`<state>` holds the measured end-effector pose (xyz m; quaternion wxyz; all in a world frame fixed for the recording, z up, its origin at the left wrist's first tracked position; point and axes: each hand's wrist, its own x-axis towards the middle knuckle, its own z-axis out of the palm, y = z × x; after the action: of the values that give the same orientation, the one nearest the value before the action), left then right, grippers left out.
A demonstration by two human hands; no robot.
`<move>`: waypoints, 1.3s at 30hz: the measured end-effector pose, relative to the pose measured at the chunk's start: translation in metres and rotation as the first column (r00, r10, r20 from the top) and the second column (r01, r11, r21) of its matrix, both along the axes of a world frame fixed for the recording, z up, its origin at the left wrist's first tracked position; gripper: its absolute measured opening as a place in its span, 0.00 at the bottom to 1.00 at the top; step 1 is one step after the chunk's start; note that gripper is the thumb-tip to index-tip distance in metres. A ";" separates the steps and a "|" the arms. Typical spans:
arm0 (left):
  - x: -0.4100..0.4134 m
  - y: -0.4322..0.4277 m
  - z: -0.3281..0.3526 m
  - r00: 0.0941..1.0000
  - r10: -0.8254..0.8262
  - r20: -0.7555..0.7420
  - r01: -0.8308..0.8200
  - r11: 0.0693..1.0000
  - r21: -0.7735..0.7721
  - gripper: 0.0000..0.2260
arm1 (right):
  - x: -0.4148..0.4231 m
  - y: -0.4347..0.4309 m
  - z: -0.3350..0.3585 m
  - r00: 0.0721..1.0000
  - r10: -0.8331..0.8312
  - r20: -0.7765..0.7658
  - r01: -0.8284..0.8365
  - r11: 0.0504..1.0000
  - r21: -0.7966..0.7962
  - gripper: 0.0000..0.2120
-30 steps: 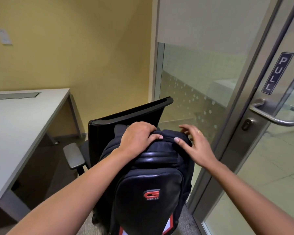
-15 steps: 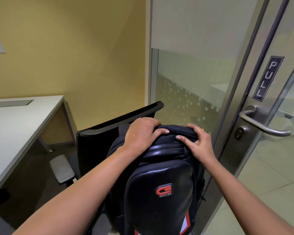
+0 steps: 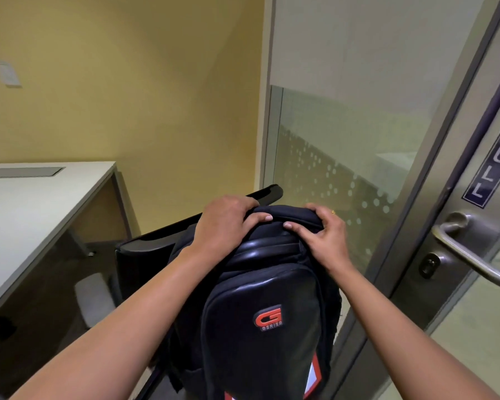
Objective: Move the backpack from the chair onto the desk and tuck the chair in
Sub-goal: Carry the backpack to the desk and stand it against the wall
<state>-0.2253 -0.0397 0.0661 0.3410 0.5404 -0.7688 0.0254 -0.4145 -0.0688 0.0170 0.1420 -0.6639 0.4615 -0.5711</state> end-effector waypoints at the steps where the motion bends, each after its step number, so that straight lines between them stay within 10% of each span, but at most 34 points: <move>1: 0.002 -0.005 0.002 1.000 0.013 0.010 -0.013 1.000 0.007 0.18 | 0.003 -0.007 0.000 1.000 0.007 0.016 -0.007 1.000 0.006 0.19; 39: -0.062 -0.197 0.028 0.907 0.420 0.043 -0.420 0.908 -0.012 0.17 | -0.026 -0.247 0.021 0.949 0.258 0.180 -0.259 0.966 -0.020 0.13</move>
<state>-0.2872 -0.2364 0.0940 0.3110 0.6919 -0.6421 0.1111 -0.4410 -0.3160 0.0379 0.2583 -0.6637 0.3570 -0.6045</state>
